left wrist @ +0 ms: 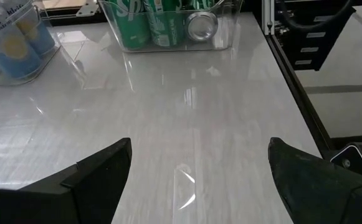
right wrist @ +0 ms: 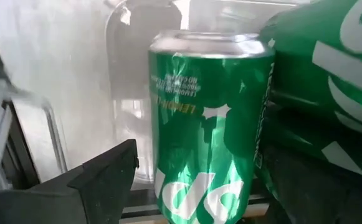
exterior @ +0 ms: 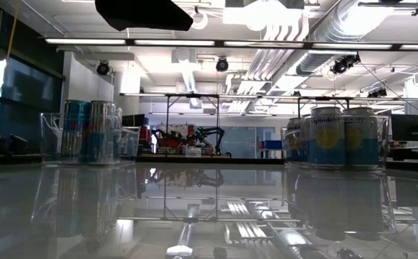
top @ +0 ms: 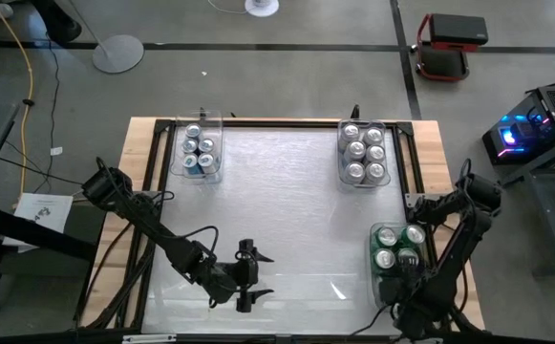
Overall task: Sort soda cans
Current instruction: Put the green soda can into the bottom transparent bin
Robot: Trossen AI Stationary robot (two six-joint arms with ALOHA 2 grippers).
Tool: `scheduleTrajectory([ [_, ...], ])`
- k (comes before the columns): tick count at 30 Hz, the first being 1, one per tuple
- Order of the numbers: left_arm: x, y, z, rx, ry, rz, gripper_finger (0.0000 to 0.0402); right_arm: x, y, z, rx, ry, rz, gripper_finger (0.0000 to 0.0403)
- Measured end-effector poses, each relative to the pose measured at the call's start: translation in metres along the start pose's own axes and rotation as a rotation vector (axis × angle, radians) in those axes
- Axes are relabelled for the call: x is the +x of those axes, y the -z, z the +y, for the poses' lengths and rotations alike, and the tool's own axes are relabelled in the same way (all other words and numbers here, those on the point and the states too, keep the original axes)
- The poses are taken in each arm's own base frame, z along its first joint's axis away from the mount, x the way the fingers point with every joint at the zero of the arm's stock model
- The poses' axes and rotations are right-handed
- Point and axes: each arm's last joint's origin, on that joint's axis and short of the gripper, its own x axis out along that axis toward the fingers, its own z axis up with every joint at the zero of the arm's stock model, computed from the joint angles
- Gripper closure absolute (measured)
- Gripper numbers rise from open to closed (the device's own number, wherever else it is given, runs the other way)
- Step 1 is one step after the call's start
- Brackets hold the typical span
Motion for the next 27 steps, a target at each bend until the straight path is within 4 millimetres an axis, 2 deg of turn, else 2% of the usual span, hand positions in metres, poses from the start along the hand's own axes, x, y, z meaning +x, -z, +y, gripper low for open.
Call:
scheduleTrajectory([
  [5, 0.000, 0.000, 0.000, 0.001, 0.000, 0.000, 0.0048, 0.000, 0.009, 0.004, -0.075, 0.024, -0.029, 0.0062],
  [17, 0.000, 0.000, 0.000, 0.016, 0.000, -0.001, 0.0048, 0.000, 0.013, 0.006, -0.035, 0.039, -0.063, 0.0083],
  [22, 0.000, 0.000, 0.000, 0.018, 0.001, -0.002, 0.0048, 0.000, 0.010, 0.006, 0.098, 0.055, -0.153, 0.0087],
  [27, 0.000, 0.000, 0.000, 0.018, 0.001, -0.003, 0.0048, -0.003, 0.008, 0.008, 0.208, 0.044, -0.160, 0.0087],
])
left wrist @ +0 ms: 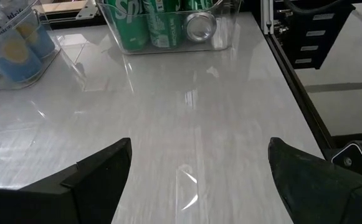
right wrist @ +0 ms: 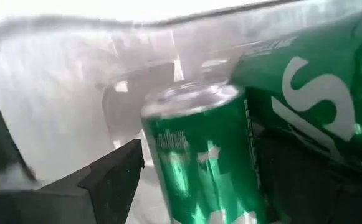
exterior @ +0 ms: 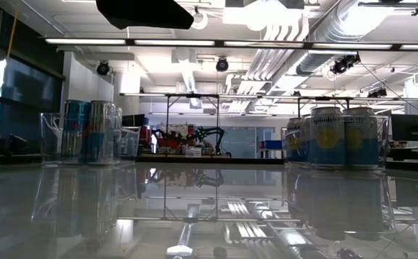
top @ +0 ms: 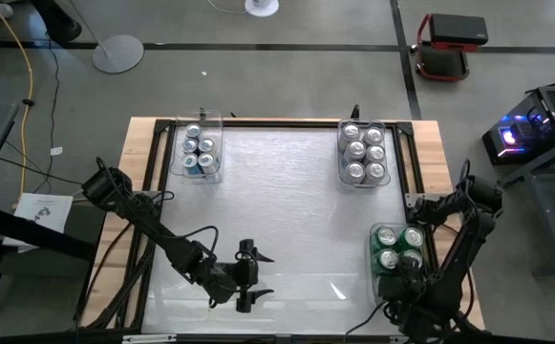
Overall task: Sort soda cans
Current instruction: Put the green soda can into the bottom transparent bin
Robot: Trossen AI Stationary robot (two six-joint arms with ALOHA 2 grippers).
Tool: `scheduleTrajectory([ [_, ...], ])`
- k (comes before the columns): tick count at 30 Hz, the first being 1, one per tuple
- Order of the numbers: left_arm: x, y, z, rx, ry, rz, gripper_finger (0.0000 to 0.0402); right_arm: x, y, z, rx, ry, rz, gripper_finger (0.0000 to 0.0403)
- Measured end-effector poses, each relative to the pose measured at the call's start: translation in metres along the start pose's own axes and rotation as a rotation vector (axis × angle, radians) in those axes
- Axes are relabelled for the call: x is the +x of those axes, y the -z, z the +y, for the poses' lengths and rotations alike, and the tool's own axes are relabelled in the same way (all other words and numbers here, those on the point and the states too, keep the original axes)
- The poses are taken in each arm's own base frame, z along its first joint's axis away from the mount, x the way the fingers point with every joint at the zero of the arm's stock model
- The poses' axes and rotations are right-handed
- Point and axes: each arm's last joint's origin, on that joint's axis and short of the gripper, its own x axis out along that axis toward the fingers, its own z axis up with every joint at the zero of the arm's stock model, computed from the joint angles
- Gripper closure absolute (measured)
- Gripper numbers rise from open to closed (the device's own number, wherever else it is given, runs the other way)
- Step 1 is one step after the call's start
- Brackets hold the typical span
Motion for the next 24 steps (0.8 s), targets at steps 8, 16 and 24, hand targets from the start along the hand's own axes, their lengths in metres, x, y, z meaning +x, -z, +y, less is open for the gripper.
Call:
scheduleTrajectory([
  [8, 0.000, -0.001, 0.000, -0.004, 0.001, -0.005, 0.0048, -0.021, -0.017, 0.004, 0.267, -0.005, 0.049, 0.0087],
  [16, 0.000, -0.001, 0.000, -0.008, 0.002, -0.010, 0.0048, -0.033, -0.027, 0.000, 0.665, 0.018, 0.286, 0.0087],
  [24, 0.000, -0.001, 0.000, -0.001, 0.002, -0.010, 0.0048, -0.035, -0.023, 0.003, 1.008, 0.086, 0.471, 0.0087],
])
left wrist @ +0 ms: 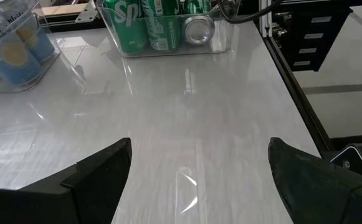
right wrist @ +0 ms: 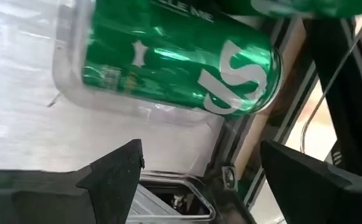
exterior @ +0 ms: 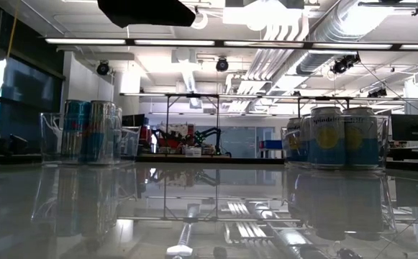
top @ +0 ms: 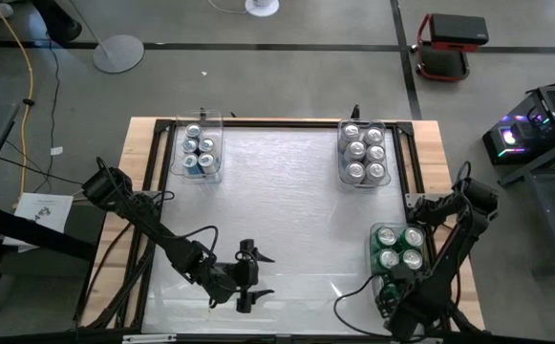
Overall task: Sort soda cans
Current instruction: Put the green soda can into the bottom transparent bin
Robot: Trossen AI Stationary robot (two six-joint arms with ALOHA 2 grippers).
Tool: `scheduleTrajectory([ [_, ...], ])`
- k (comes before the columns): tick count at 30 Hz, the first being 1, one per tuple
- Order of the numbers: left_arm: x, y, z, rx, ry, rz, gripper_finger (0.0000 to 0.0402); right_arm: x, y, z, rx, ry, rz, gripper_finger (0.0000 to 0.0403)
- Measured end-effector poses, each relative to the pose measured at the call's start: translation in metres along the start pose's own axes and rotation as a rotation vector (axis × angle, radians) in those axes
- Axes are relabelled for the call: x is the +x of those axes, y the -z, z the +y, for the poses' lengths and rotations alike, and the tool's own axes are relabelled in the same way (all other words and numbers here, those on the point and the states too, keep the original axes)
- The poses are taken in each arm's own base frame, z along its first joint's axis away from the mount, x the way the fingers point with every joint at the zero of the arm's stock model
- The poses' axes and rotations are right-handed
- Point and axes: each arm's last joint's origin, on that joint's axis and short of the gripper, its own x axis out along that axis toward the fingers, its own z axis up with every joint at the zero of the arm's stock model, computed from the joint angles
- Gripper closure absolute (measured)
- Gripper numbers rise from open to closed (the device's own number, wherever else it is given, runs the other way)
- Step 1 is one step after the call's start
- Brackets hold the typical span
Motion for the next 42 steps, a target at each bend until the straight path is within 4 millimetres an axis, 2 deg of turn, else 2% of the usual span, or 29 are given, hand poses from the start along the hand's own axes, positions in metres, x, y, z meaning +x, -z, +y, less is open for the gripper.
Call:
scheduleTrajectory([
  [4, 0.000, 0.000, 0.000, 0.020, 0.000, 0.000, 0.0048, 0.009, 0.000, -0.001, 0.066, 0.016, 0.025, 0.0087],
  [8, 0.000, 0.000, 0.000, 0.036, 0.000, -0.002, 0.0048, 0.024, -0.004, -0.001, 0.062, 0.017, 0.031, 0.0087],
  [19, 0.000, -0.001, 0.000, 0.039, 0.002, -0.008, 0.0048, 0.030, -0.010, -0.006, -0.006, 0.053, -0.025, 0.0087],
  [28, 0.000, -0.001, 0.000, 0.023, 0.003, -0.009, 0.0048, 0.050, -0.011, -0.008, -0.027, -0.012, -0.027, 0.0087],
  [33, 0.000, -0.001, 0.000, 0.023, 0.003, -0.008, 0.0048, 0.046, -0.011, -0.008, -0.047, -0.019, -0.057, 0.0087],
  [42, 0.000, -0.001, 0.000, 0.022, 0.003, -0.009, 0.0048, 0.022, -0.004, -0.014, -0.089, -0.158, -0.206, 0.0087],
])
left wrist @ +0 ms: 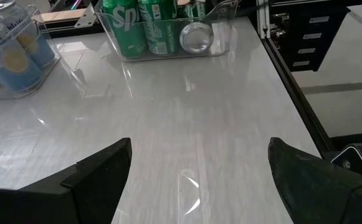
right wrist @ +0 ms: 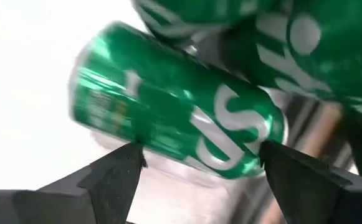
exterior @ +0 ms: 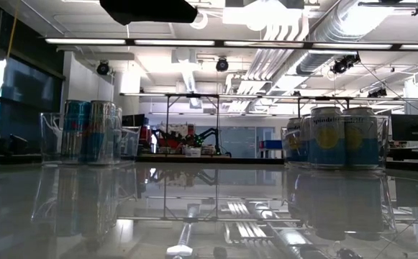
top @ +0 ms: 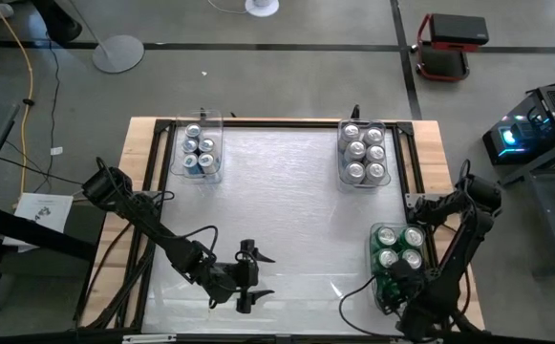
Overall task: Sort soda cans
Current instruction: Put the green soda can into the bottom transparent bin
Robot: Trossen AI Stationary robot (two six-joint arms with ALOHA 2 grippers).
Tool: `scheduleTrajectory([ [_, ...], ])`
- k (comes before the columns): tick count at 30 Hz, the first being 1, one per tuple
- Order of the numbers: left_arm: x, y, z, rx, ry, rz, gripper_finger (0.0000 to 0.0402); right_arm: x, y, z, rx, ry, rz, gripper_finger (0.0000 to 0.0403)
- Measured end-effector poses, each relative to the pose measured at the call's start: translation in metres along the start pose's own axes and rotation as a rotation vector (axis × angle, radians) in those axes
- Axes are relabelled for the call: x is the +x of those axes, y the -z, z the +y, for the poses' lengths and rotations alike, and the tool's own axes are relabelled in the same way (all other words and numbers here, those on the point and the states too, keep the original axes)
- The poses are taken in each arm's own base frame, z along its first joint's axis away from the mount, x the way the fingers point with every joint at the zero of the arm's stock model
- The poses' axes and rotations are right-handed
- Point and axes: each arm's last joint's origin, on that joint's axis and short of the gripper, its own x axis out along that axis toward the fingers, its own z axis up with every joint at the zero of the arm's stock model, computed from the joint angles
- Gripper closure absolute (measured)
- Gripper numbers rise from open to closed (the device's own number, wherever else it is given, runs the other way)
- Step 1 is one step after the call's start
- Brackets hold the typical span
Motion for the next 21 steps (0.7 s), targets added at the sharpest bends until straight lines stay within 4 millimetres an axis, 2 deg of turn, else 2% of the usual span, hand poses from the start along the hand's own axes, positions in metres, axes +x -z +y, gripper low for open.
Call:
scheduleTrajectory([
  [5, 0.000, 0.000, 0.000, 0.000, 0.000, 0.000, 0.0048, -0.011, 0.004, -0.001, 0.039, -0.069, -0.045, 0.0087],
  [9, 0.000, 0.000, 0.000, 0.000, 0.000, 0.000, 0.0048, -0.013, 0.004, -0.004, 0.062, 0.033, 0.036, 0.0087],
  [13, 0.000, 0.000, 0.000, -0.001, 0.000, 0.000, 0.0048, -0.007, -0.001, -0.005, 0.089, 0.100, 0.070, 0.0087],
  [21, 0.000, 0.000, 0.000, 0.000, 0.008, 0.003, 0.0048, 0.014, -0.002, -0.003, 0.076, 0.090, 0.138, 0.0087],
])
